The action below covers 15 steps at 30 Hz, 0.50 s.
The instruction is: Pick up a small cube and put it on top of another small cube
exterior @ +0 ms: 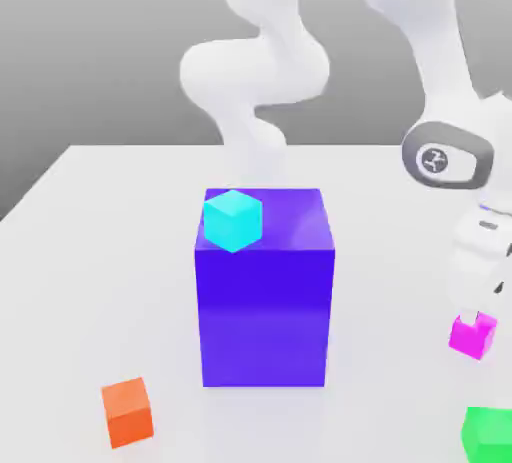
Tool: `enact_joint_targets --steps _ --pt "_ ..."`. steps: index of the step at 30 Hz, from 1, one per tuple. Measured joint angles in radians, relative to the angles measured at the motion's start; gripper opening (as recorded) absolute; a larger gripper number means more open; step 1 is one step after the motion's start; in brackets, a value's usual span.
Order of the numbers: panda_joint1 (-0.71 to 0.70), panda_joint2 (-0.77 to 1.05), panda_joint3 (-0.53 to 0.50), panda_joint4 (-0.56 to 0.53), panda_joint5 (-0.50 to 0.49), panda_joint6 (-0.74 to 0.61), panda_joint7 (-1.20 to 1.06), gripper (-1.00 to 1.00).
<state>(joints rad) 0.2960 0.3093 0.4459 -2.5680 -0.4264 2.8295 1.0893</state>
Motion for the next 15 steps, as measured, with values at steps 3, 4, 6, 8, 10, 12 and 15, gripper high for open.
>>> enact_joint_targets --steps 3,4,6,8,10,12,15 --pt "0.078 0.078 -0.096 0.022 -0.089 0.054 0.068 0.00" --pt "0.096 0.100 -0.120 0.028 -0.116 0.067 0.088 -1.00" --pt "0.096 0.100 -0.120 0.028 -0.116 0.067 0.089 -1.00" --pt "0.096 0.100 -0.120 0.028 -0.117 0.068 0.089 -1.00" --pt "0.108 0.110 -0.133 0.031 -0.130 0.076 0.100 -1.00" --pt "0.081 0.086 -0.101 0.025 -0.103 0.058 0.079 -1.00" --pt "0.015 0.015 -0.017 0.004 -0.016 0.011 0.013 -1.00"
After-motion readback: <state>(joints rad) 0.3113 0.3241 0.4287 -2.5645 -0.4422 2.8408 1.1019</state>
